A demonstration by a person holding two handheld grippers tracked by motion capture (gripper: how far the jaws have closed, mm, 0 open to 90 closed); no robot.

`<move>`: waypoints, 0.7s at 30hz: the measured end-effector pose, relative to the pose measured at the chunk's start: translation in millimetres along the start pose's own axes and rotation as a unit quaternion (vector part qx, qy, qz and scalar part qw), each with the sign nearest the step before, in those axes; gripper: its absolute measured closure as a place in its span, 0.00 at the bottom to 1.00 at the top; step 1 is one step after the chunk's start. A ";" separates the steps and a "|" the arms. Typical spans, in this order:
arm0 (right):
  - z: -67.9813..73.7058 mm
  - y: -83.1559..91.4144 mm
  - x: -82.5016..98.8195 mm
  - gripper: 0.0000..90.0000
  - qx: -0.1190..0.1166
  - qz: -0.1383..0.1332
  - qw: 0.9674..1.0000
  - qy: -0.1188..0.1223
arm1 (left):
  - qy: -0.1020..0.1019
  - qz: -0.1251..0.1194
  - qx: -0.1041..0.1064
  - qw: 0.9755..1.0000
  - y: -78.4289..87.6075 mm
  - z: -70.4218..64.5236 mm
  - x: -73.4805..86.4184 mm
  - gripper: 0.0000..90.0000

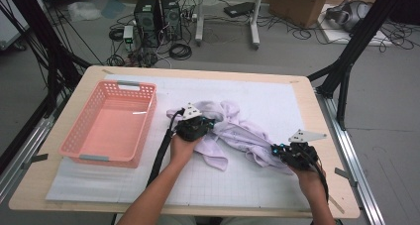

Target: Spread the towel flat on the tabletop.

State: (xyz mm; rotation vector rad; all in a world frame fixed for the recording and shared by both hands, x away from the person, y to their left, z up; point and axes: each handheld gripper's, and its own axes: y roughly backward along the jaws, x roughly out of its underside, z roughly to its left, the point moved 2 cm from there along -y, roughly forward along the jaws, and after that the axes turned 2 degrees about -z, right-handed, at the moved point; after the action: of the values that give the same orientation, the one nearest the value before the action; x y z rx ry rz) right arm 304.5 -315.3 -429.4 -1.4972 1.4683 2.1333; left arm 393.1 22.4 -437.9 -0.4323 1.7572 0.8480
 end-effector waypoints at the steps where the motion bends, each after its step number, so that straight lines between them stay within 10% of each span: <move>1: 0.6 2.3 2.9 0.97 -0.001 0.005 1.000 -0.002 | 0.000 -0.002 0.000 1.000 1.3 1.7 -1.0 0.92; 7: 13.6 19.0 17.7 0.97 -0.005 0.002 1.000 0.029 | -0.005 0.008 0.017 1.000 -2.2 -2.0 -7.4 0.91; 12: 10.8 27.2 20.3 0.88 0.005 -0.002 1.000 0.029 | -0.013 0.017 -0.006 1.000 1.3 3.7 -9.4 0.60; 21: 20.9 -1.2 -33.7 0.64 -0.032 -0.052 0.997 0.054 | -0.047 0.019 -0.020 0.999 21.4 13.1 -13.5 0.50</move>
State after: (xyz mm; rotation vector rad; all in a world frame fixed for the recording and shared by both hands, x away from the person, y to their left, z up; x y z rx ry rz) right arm 308.4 -285.7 -403.3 -1.6965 1.3339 2.0864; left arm 392.6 44.7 -420.3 -0.3803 1.6685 0.9174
